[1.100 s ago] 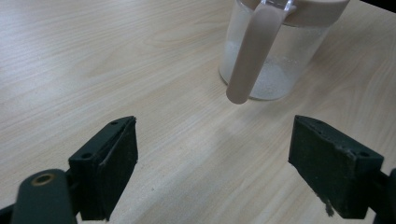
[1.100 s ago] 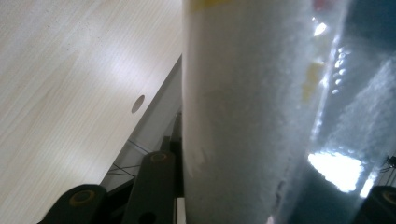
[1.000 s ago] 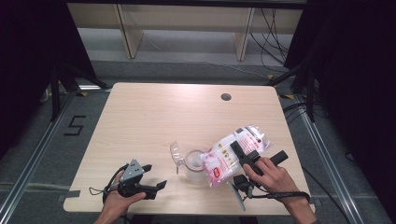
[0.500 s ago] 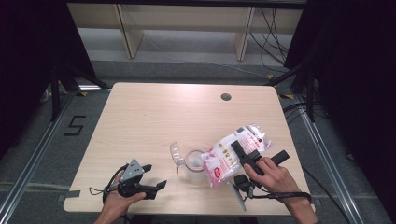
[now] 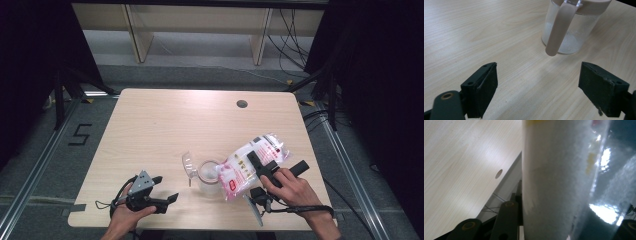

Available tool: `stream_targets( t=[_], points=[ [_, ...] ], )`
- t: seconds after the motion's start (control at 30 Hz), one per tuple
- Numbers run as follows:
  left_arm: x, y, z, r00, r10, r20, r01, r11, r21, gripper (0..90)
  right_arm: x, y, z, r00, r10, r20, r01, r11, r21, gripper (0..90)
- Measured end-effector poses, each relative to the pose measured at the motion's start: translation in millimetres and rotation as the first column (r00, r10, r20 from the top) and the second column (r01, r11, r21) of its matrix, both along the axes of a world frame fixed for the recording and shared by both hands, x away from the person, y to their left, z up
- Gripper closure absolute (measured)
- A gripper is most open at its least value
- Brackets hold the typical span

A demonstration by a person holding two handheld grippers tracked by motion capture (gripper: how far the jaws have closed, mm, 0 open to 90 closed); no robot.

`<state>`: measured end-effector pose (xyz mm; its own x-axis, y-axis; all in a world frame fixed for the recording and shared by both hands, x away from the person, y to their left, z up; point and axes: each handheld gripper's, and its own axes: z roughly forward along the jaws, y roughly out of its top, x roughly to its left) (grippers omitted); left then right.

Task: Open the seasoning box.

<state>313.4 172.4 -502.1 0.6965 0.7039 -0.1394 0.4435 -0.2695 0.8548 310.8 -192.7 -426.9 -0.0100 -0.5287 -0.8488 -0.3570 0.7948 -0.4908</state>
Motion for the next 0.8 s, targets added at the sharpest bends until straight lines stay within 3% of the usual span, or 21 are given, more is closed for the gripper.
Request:
stream_targets(
  t=[0.3, 0.37, 0.53, 0.77, 0.8],
  points=[
    [0.5, 0.3, 0.3, 0.9999, -0.011, 0.011, 0.011, 0.9999, 0.009, 15.2, 1.2, 2.5, 4.3, 0.9999, 0.003, 0.013, -0.002, 1.0, -0.017, 69.6],
    [0.7, 0.7, 0.3, 0.9998, -0.012, 0.014, 0.012, 0.9999, 0.012, 15.2, 1.5, 4.4, 5.0, 0.9999, 0.0, 0.01, 0.0, 0.999, -0.041, 69.6],
    [0.6, 0.7, 0.4, 0.9999, -0.011, 0.013, 0.011, 0.9999, 0.011, 15.2, 2.3, 3.9, 5.2, 0.9999, 0.01, -0.011, -0.01, 1.0, -0.023, 69.6],
    [0.5, 0.4, 0.2, 0.9999, -0.01, 0.011, 0.01, 0.9999, 0.01, 15.2, 1.4, 3.9, 8.7, 1.0, 0.0, 0.001, 0.0, 0.999, -0.041, 69.8],
    [0.7, 0.5, 0.2, 0.9999, -0.011, 0.012, 0.011, 0.9999, 0.011, 15.2, 1.0, 3.5, 8.6, 0.9996, 0.015, 0.022, -0.014, 0.999, -0.034, 69.8]
  ],
)
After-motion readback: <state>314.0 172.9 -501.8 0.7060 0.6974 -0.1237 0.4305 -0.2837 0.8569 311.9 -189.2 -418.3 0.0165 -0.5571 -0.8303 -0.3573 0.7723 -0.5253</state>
